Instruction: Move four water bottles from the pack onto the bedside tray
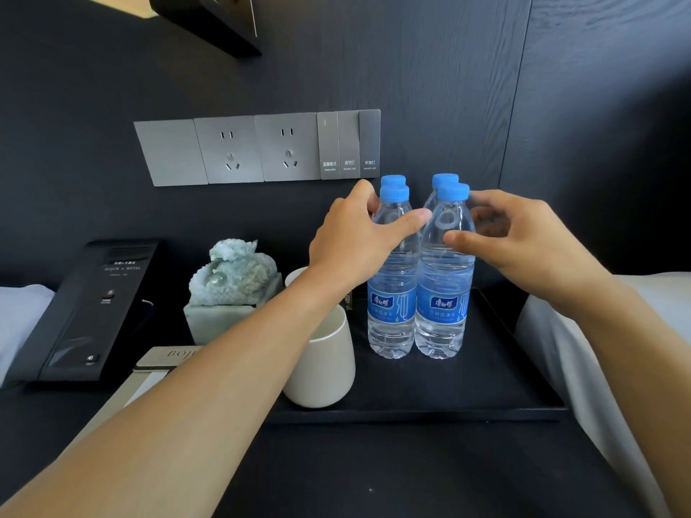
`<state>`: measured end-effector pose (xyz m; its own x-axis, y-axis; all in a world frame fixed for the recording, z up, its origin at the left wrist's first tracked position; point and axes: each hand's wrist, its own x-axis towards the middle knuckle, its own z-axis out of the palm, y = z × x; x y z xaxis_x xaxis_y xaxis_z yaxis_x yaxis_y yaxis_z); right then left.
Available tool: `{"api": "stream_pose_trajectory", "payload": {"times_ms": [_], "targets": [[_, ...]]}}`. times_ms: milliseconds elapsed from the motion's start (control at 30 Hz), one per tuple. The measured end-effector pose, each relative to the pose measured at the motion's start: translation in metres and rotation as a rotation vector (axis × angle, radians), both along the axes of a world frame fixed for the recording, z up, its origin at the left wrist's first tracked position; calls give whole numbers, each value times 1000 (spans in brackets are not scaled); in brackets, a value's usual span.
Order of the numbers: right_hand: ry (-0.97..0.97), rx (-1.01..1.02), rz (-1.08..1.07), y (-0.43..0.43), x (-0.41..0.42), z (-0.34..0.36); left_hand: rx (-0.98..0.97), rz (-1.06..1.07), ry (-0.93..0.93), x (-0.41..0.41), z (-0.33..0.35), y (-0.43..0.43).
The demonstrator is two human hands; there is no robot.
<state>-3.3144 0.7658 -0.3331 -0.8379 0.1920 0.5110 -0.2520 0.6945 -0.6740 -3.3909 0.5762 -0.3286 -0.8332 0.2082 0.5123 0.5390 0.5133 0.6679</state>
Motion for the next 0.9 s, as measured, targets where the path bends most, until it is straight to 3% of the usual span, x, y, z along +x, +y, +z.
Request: {"api": "stream_pose_trajectory", "payload": {"times_ms": [267, 567, 700, 800, 900], "targets": [[1, -19, 5, -2, -1, -4, 43, -26, -7, -1, -3, 1], [10, -51, 3, -3, -1, -5, -65, -171, -95, 0, -6, -16], [3, -44, 0, -5, 1, -5, -97, -100, -6, 5, -8, -12], [2, -62, 10, -3, 1, -5, -109, -78, -57, 4, -7, -12], [117, -91, -40, -11, 5, -8, -72, 78, 160, 20, -9, -16]]}}
